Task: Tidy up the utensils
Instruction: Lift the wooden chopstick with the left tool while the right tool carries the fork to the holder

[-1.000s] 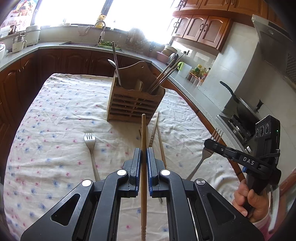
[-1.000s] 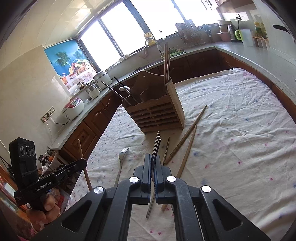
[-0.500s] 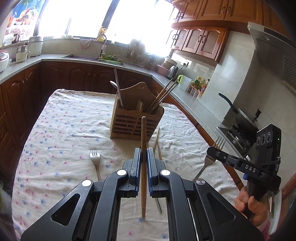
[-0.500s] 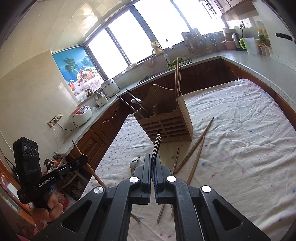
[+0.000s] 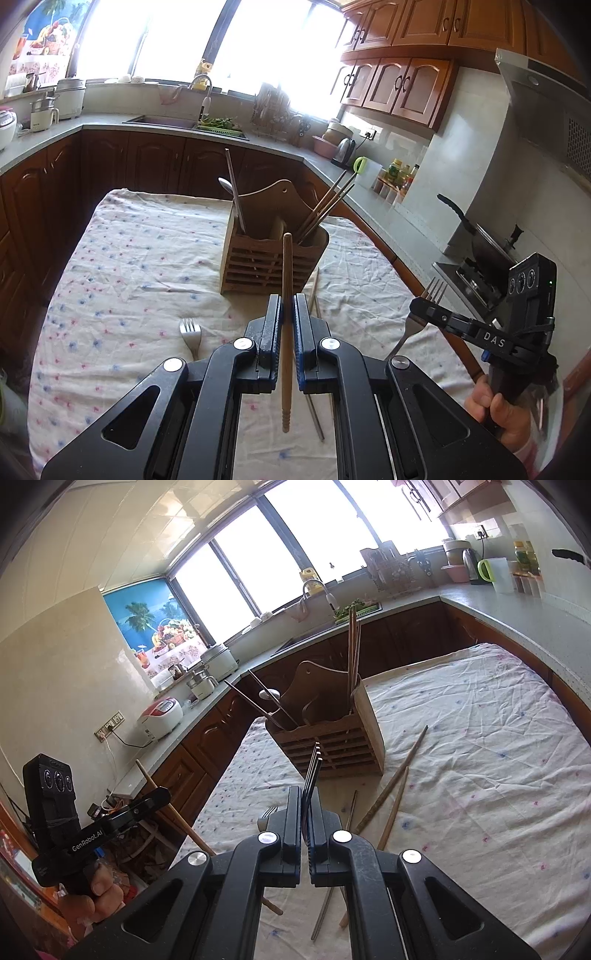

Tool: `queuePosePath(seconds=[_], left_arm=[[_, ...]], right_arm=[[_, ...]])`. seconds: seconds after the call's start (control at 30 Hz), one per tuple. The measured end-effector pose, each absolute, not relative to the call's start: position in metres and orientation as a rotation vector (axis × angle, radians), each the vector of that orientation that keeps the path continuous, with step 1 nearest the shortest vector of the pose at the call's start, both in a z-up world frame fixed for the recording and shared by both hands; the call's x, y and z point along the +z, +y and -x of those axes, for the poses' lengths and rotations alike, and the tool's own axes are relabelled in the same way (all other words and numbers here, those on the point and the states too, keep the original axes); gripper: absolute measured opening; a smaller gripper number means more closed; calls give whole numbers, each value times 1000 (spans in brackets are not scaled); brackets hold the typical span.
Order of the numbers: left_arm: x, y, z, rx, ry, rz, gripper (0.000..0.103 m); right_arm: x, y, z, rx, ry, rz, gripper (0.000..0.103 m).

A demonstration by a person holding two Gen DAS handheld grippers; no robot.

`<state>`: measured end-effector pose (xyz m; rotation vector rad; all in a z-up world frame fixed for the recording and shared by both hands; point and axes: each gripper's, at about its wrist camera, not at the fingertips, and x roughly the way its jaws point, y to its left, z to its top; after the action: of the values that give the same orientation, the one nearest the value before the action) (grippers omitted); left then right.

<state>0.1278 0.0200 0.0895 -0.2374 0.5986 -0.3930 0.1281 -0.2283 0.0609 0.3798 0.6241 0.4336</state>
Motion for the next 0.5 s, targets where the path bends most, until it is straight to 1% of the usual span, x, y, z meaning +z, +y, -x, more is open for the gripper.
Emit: queuePosePath(seconds=[0.27, 0.5], left_arm=[[102, 24, -141, -381, 567, 233, 5], [134, 25, -160, -372, 492, 213, 5]], right_arm=[[68, -228, -142, 433, 609, -385, 2], [88, -225, -168, 442, 568, -378, 2]])
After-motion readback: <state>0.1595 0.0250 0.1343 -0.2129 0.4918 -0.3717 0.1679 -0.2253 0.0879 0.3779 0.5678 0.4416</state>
